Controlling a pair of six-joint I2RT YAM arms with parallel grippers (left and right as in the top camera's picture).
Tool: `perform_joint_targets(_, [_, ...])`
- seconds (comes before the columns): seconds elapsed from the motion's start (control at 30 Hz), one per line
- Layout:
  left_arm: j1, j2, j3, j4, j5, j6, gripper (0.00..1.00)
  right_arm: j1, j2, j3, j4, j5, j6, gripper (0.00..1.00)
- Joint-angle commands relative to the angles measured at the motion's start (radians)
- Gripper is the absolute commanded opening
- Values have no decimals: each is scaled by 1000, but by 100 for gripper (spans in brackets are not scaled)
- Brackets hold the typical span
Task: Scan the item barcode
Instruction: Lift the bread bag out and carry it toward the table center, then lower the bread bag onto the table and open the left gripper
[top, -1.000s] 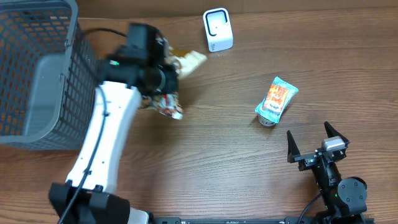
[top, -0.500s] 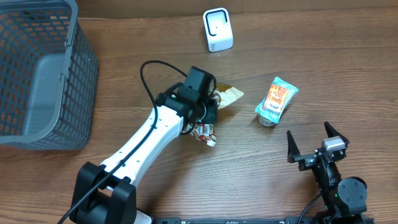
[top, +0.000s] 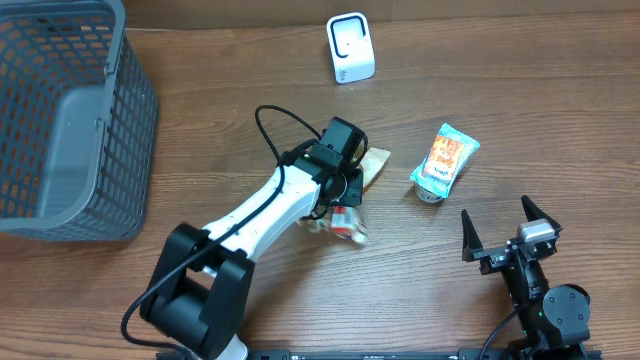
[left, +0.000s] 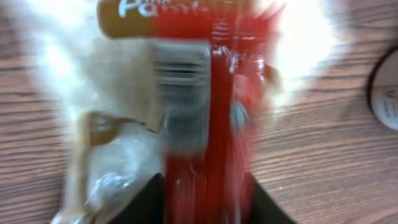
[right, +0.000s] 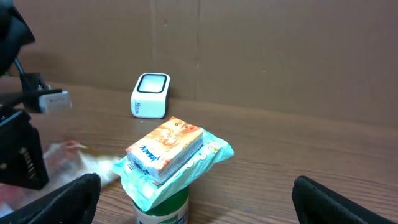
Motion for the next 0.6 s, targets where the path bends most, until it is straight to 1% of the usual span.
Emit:
perform_joint_targets(0.0, [-9, 30, -7, 10, 26, -7, 51, 3, -2, -10, 5, -2, -5, 100])
perform_joint_targets(0.03, [-9, 34, -7, 13, 26, -6, 62, 3, -2, -10, 5, -2, -5, 100])
perform_joint_targets(0.1, [-9, 38, -7, 17, 27, -3, 79, 3, -2, -10, 5, -2, -5, 100])
perform_joint_targets(0.23, [-4, 34, 10, 12, 53, 64, 81, 3, -2, -10, 5, -2, -5, 100])
perform_joint_targets(0.33, [9, 32, 58, -35, 60, 76, 86, 3, -2, -10, 5, -2, -5, 100])
perform_joint_targets(0.47, [31, 31, 150, -136, 60, 76, 92, 3, -2, -10, 5, -2, -5, 100])
perform_joint_targets(0.5, [38, 31, 181, -169, 60, 76, 95, 3, -2, -10, 5, -2, -5, 100])
perform_joint_targets(0.53, [53, 30, 239, -229, 57, 77, 100, 3, -2, -10, 5, -2, -5, 100])
perform_joint_targets(0.57, [62, 30, 270, -262, 48, 76, 100, 3, -2, -10, 5, -2, -5, 100])
